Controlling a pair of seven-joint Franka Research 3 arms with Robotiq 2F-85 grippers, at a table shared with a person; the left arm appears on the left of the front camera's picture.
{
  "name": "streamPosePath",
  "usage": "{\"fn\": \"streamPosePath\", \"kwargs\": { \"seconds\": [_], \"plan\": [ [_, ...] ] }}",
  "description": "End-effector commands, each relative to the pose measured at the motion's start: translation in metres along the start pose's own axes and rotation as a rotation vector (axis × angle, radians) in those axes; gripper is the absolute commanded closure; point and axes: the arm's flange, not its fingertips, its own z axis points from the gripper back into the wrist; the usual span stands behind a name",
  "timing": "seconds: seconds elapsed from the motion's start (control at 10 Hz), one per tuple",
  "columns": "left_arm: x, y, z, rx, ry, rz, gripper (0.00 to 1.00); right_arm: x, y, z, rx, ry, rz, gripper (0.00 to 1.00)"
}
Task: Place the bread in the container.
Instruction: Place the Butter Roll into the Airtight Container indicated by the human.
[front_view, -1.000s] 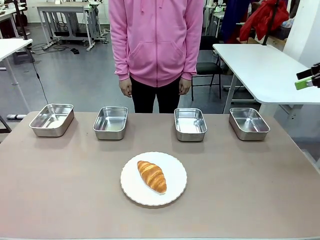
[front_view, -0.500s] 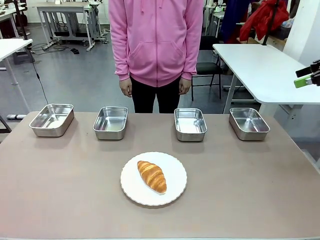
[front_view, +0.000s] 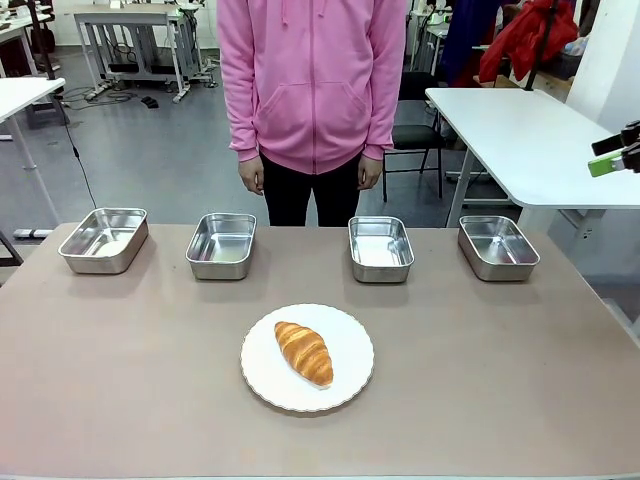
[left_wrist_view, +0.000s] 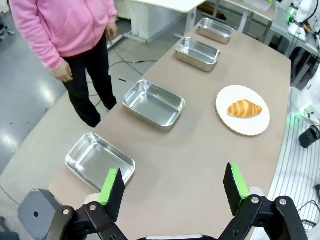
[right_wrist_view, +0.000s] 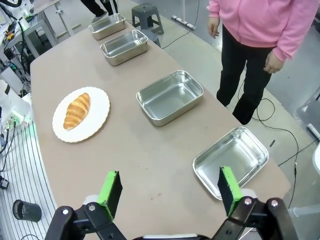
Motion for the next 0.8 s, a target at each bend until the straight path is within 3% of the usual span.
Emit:
{"fn": "streamPosePath", "kwargs": {
  "seconds": [0.0, 0.7],
  "plan": [
    [-0.0006, -0.0005, 0.0014, 0.002, -0.003, -0.001, 0.00, 0.0017, 0.0011, 0.0003, 0.002, -0.004, 0.005, 0.00],
    [-0.0006, -0.0005, 0.0014, 0.002, -0.003, -0.001, 0.00, 0.0017, 0.0011, 0.0003, 0.002, -0.004, 0.005, 0.00]
  ]
}}
